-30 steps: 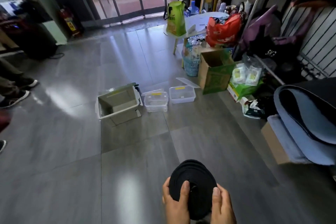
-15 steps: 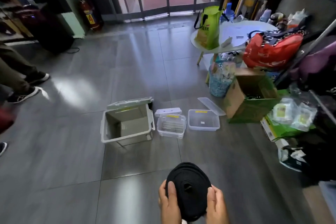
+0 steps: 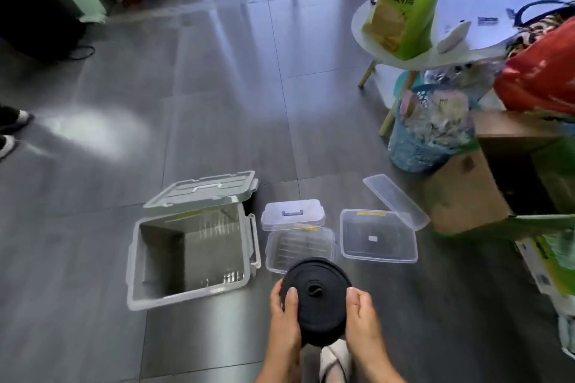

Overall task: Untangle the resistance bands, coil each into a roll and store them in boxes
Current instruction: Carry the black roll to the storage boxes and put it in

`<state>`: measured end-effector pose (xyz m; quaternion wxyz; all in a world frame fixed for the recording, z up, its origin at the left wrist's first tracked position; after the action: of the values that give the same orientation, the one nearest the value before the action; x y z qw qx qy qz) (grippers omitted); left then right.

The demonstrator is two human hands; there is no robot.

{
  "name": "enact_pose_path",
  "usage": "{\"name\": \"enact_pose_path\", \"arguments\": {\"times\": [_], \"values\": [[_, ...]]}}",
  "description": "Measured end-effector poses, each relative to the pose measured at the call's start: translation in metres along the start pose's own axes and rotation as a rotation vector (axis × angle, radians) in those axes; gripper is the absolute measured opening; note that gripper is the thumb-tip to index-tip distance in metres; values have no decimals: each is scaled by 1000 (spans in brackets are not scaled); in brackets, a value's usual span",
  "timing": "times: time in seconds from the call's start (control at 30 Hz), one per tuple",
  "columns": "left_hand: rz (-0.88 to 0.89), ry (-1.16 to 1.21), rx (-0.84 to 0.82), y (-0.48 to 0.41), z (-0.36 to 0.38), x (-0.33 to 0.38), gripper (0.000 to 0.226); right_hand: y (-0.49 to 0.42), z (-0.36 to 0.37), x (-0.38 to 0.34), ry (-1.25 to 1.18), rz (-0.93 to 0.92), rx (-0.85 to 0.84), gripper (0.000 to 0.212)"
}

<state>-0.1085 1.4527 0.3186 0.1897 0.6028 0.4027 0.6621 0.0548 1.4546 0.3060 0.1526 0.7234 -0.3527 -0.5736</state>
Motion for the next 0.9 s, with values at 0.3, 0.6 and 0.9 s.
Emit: {"name": "enact_pose_path", "arguments": {"times": [0.3, 0.6, 0.9], "values": [[-229, -3, 41, -263, 17, -89, 40, -225, 123, 90, 166, 159, -104, 33], [-347, -10, 7, -396, 37, -158, 42, -342, 184, 201, 81, 292, -132, 46], [-304, -175, -1, -430, 37, -181, 31, -357, 185, 212, 143, 98, -30, 38]]}}
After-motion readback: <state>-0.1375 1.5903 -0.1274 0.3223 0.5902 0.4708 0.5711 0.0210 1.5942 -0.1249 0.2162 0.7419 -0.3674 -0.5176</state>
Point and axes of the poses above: each hand's wrist, its own y-axis away from the middle knuckle, its own z-axis out of the palm, x = y × z, the point moved 9 cm from there along -y, towards the middle knuckle, and after that the axes turned 4 degrees about -y, right-handed, at the moved point
